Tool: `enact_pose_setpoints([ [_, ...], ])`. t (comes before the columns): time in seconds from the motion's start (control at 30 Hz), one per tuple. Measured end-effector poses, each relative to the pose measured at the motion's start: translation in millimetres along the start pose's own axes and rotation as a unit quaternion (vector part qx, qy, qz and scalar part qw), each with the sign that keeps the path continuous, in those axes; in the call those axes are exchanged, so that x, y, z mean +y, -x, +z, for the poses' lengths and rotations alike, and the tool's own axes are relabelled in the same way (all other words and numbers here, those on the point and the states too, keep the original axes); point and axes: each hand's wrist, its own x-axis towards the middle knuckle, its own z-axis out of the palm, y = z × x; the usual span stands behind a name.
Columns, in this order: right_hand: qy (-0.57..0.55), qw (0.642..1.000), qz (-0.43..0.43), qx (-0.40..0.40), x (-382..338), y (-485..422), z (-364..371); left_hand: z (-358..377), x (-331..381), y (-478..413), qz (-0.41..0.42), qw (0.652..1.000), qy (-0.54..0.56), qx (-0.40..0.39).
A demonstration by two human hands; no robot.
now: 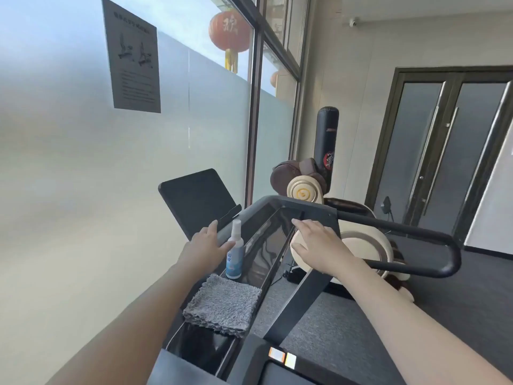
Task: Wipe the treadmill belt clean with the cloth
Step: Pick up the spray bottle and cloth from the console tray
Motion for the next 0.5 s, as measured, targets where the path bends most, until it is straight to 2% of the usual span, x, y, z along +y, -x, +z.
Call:
enact_pose_setpoints([
  [0.17, -0.027, 1.000, -0.002, -0.011, 11, -14, 14, 28, 3, -16, -0.029, 0.991, 0.129, -0.028],
  [0.3, -0.066, 0.998, -0.014, -0.015, 14, -26, 21, 50, 6, -25, -0.049, 0.967, 0.250, -0.013],
  [0.5, -0.163, 0.986, -0.032, -0.016, 6, -45, 37, 69, 13, -37, -0.097, 0.952, 0.292, 0.003],
])
